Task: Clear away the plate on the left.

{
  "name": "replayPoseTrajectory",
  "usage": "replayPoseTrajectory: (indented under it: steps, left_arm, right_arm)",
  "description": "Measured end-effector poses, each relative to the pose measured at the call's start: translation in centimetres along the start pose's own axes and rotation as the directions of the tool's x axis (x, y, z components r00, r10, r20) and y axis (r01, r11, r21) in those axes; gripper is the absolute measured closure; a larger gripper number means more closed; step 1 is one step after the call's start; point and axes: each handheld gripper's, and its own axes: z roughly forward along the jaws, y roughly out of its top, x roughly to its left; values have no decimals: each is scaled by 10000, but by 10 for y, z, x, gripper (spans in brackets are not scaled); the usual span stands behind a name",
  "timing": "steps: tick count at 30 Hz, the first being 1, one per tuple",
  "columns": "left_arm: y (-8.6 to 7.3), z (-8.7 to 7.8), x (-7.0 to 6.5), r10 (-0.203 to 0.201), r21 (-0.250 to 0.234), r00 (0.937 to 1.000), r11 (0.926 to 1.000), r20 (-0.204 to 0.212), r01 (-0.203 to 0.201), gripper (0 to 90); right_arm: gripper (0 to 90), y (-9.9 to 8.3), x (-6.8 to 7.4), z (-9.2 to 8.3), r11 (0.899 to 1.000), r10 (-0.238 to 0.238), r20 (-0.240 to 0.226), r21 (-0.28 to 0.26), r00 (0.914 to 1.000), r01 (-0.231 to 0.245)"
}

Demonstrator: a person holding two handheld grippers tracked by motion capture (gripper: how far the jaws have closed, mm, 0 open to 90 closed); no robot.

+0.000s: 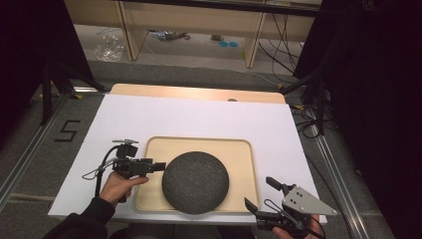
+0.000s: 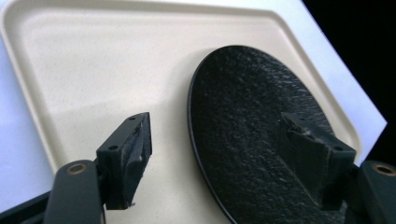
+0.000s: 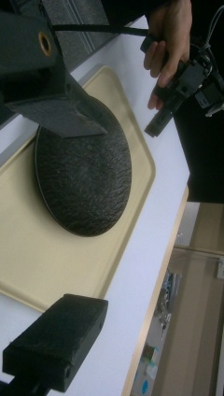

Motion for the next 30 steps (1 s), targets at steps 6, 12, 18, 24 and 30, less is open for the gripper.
replayPoseTrajectory:
  steps: [6, 12, 18, 24, 30]
  left_arm:
    - [2, -9, -3, 317, -662, 9990, 9974, 303, -296, 251]
    - [1, -15, -7, 597, -908, 9977, 9943, 309, -567, 249]
    - [0, -20, -12, 1055, -1192, 9938, 9877, 343, -1007, 245]
    - [-2, -24, -18, 1432, -1462, 9886, 9800, 473, -1350, 235]
    - [-4, -32, -23, 1726, -1844, 9840, 9694, 436, -1619, 233]
  right_arm:
    - [152, 0, 0, 0, 10000, 10, -11, 2, 10000, -10]
    - [152, 0, 0, 1, 10000, 40, -77, -86, 10000, -41]
    - [152, 0, -1, -1, 10000, -18, 17, -14, 10000, 18]
    - [152, 0, 0, -1, 10000, -30, 16, -22, 10000, 30]
    - [152, 0, 0, -1, 10000, -32, 17, -17, 10000, 32]
